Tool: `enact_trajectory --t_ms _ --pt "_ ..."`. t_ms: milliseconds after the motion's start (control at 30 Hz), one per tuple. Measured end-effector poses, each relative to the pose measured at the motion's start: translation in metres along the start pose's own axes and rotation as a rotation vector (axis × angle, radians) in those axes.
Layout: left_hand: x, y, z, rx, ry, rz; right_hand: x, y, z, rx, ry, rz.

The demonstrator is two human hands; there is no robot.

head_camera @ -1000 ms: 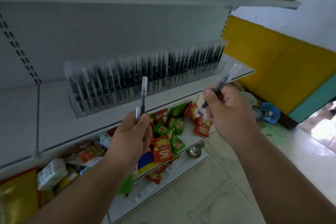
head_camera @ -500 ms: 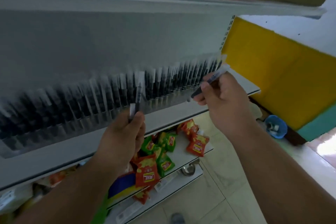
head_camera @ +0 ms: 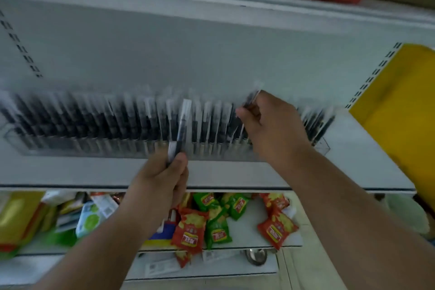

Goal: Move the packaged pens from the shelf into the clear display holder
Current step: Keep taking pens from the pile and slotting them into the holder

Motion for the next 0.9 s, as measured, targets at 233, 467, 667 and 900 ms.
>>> enact_trajectory --t_ms 233,467,667,900 --pt "0.002 -0.003 -0.008 -0.036 -0.064 -0.052 -0.005 0.006 0.001 -0.045 0.041 -0.099" --pt "-0.011 -0.012 -0.003 -0.03 0.018 -0.001 0.029 -0.001 -0.007 0.058 0.153 -0.157" --pt "-0.016 -0.015 0.002 -0.038 0.122 0.047 0.03 -0.006 -0.025 0.171 -0.014 -0.021" --pt "0.013 -0.017 0.009 0.054 0.405 0.122 0.011 0.032 -0.046 0.162 0.143 0.652"
Point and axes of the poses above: each hand's wrist, its own z-axis towards the middle knuckle, its own x-axis out of the palm, y = z × x, the point moved 4 cm from there along z, towards the middle knuckle, and after that the axes turned 10 degrees about x, right-handed, at the moved point
